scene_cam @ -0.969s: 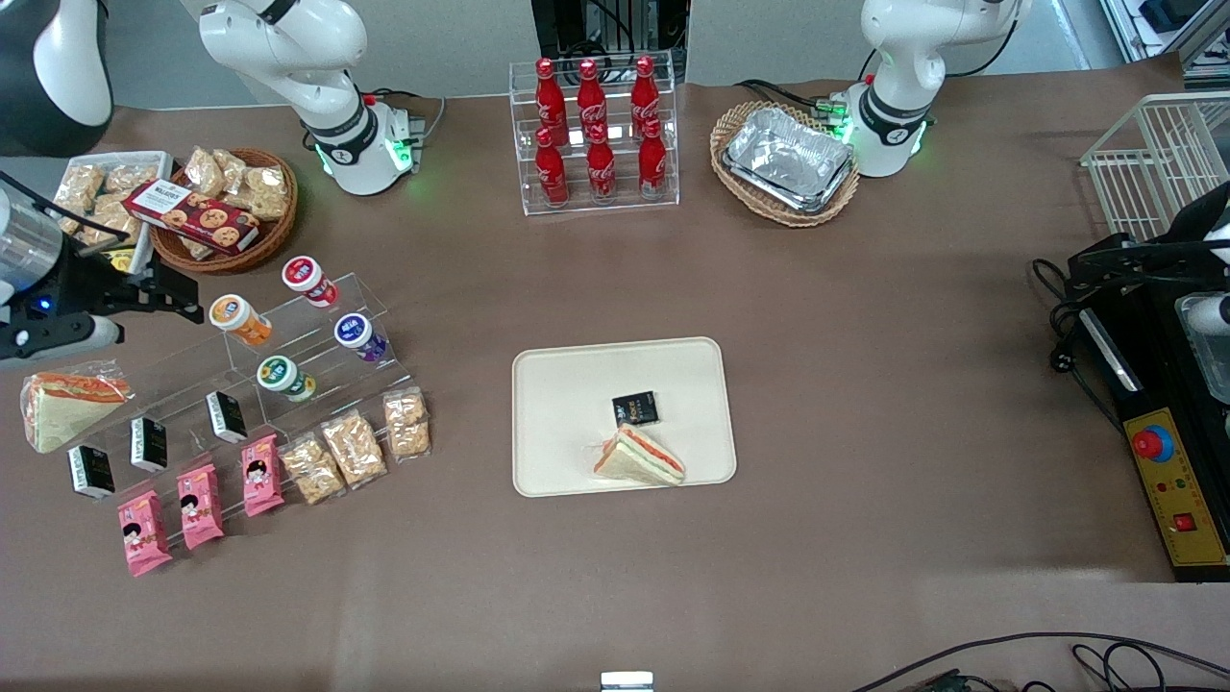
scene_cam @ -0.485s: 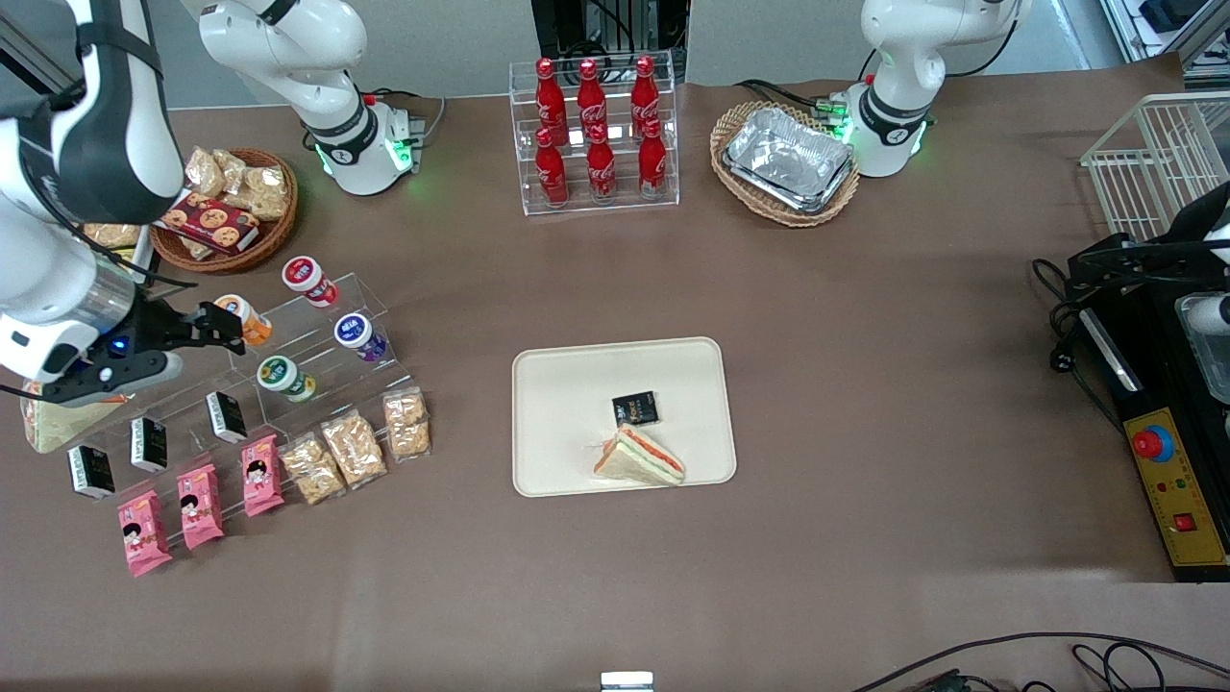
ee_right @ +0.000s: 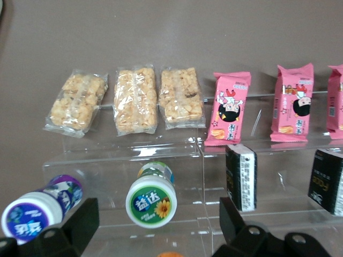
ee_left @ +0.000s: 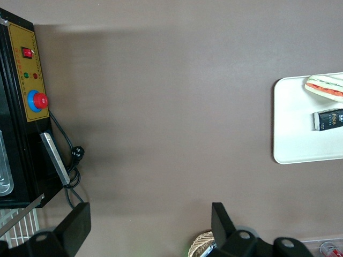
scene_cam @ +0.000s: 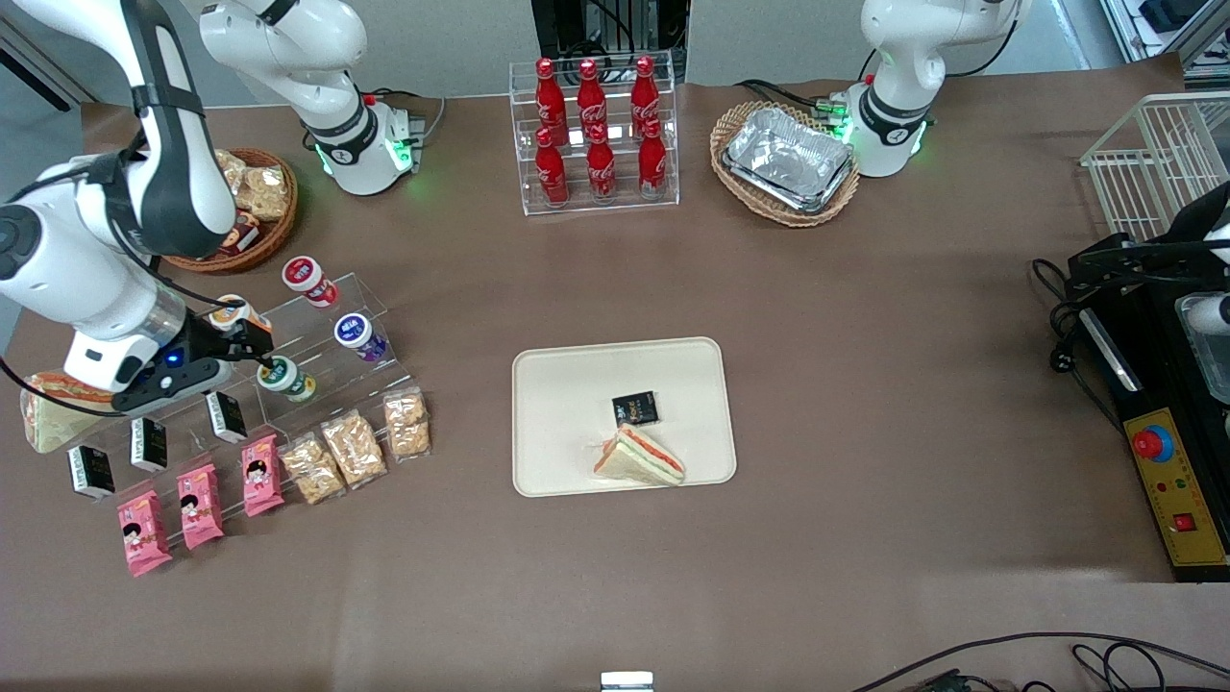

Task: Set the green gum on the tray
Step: 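Move the right gripper down over the green-labelled gum tub on the rack, then close the right gripper on the green-labelled gum tub, then lift the green gum tub up off the rack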

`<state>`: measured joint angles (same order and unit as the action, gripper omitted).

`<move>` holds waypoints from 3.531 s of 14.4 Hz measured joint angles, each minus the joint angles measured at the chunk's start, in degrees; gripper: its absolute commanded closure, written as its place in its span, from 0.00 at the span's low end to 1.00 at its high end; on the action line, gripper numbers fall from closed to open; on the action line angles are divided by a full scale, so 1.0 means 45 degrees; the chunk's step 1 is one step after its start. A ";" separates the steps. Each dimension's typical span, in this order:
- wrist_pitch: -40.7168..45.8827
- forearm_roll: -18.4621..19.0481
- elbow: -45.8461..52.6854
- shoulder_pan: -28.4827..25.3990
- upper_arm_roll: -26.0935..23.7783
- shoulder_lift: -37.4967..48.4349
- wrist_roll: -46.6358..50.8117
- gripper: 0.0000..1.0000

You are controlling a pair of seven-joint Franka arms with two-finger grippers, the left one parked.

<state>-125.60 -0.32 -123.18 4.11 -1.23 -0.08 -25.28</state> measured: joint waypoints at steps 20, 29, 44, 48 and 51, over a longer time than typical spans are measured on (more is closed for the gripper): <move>-0.5067 0.0000 -0.3931 0.0031 0.0030 -0.0002 -0.0696 0.21; -0.5449 0.0000 -0.4171 0.0096 0.0053 -0.0005 -0.0704 0.60; 0.3309 -0.0385 0.2052 0.0103 -0.0043 0.0420 0.0127 0.60; 0.6103 -0.0430 0.4153 -0.0372 -0.0128 0.0561 0.1542 0.60; 0.6490 -0.0558 0.4799 -0.1837 -0.0193 0.0547 0.4358 0.60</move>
<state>-96.40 -2.83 -101.58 -4.15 -2.10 2.38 -5.67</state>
